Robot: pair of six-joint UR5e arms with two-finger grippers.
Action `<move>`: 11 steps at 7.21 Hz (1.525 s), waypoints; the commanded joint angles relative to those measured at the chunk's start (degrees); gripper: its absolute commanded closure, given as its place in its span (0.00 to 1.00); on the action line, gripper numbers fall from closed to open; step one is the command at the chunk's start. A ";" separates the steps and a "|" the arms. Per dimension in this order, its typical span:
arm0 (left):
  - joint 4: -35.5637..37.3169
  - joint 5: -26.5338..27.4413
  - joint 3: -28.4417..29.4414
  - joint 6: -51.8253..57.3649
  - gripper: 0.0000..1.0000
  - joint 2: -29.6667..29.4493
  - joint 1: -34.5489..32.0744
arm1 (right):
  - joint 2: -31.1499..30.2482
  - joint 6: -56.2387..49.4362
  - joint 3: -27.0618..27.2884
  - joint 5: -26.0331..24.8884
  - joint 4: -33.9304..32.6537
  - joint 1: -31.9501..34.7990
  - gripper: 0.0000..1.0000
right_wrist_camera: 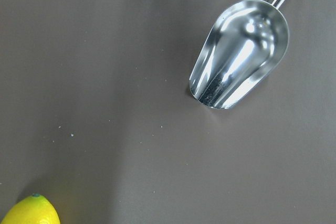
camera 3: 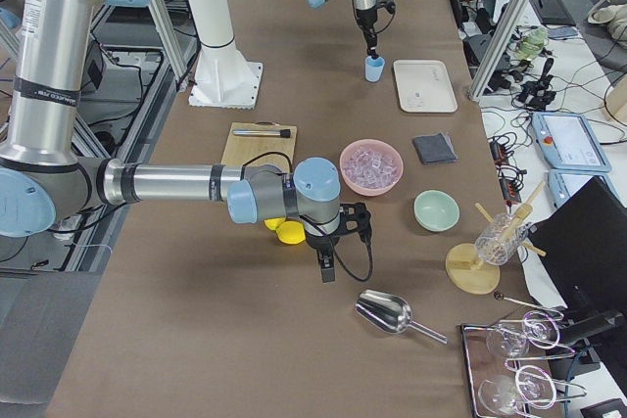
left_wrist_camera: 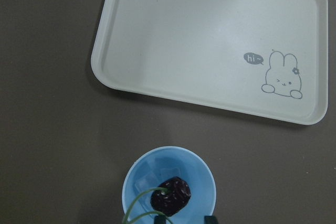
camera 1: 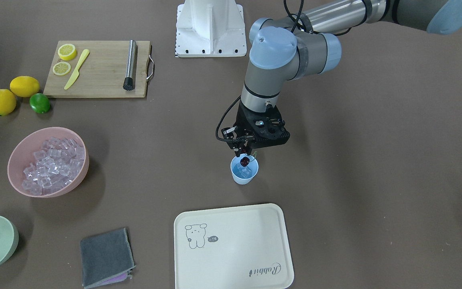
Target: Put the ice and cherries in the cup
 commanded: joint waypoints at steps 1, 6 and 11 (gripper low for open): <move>-0.01 0.03 0.37 0.66 0.10 0.01 -0.22 | -0.09 0.00 -0.01 0.07 0.00 0.07 0.01; -0.27 -13.01 -12.97 18.41 0.03 22.89 -17.65 | -0.27 0.00 -0.01 0.51 0.35 -0.02 0.01; -25.23 -22.99 -13.26 36.08 0.02 53.89 -31.86 | -0.26 0.00 0.16 0.60 0.44 -0.02 0.01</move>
